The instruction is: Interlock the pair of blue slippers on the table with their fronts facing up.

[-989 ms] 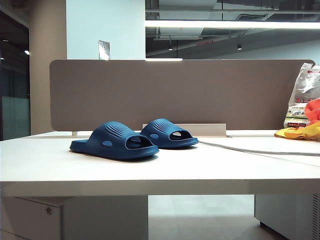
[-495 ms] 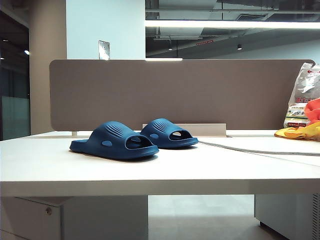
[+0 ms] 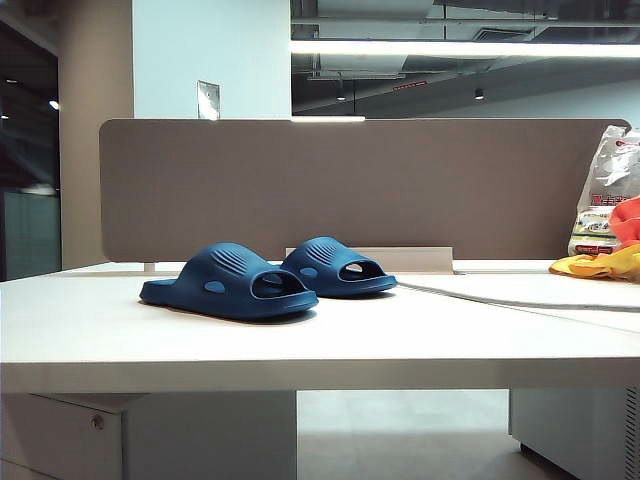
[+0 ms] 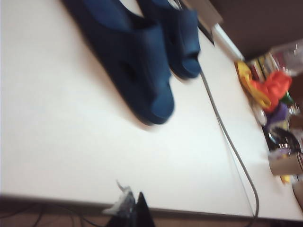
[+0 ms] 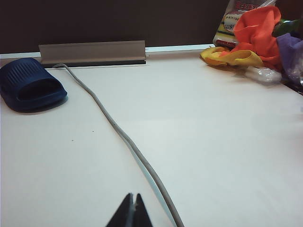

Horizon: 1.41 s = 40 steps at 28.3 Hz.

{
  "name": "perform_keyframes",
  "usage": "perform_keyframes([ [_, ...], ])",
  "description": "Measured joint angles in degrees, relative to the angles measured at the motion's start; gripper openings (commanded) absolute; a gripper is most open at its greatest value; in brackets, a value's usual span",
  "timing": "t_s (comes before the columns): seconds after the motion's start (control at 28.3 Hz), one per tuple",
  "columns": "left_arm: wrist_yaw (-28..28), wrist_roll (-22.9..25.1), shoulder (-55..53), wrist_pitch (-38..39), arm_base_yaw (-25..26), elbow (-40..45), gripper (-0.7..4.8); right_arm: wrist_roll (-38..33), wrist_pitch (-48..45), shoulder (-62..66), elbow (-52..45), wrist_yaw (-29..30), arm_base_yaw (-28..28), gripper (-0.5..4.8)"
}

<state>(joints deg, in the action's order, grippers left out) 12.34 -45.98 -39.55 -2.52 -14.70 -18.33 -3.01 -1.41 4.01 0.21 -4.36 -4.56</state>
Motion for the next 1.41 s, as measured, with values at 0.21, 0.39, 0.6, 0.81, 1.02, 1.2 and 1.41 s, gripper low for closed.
perform_keyframes([
  [0.21,-6.01,-8.24,-25.44,-23.91,-10.34,-6.49,-0.05,0.0,0.02,0.0,0.0,0.0,-0.02,-0.04],
  [0.39,-12.52,-26.27,-46.51,-44.63,-15.32,-11.82,3.05,0.0,0.02,0.0,0.0,0.0,-0.04,-0.04],
  [0.6,-30.75,-33.59,-54.9,-45.46,-25.9,-22.75,2.33,0.0,0.04,0.0,0.0,-0.04,-0.04,-0.04],
  [0.81,-52.52,-37.29,-56.89,-26.4,-29.35,-34.16,2.36,0.0,0.04,0.0,0.0,0.02,-0.04,-0.04],
  [1.02,-50.86,-48.94,-64.19,-31.65,-29.05,-34.18,2.44,0.0,0.04,0.0,0.0,0.02,-0.04,-0.04],
  [1.2,-49.92,-53.51,-70.64,-44.83,-28.81,-34.67,2.46,0.0,0.04,0.0,0.0,0.02,-0.04,-0.04],
  [1.41,-50.71,-60.28,-75.8,-46.58,-26.4,-39.41,2.46,0.0,0.02,0.0,0.0,0.02,-0.07,-0.05],
])
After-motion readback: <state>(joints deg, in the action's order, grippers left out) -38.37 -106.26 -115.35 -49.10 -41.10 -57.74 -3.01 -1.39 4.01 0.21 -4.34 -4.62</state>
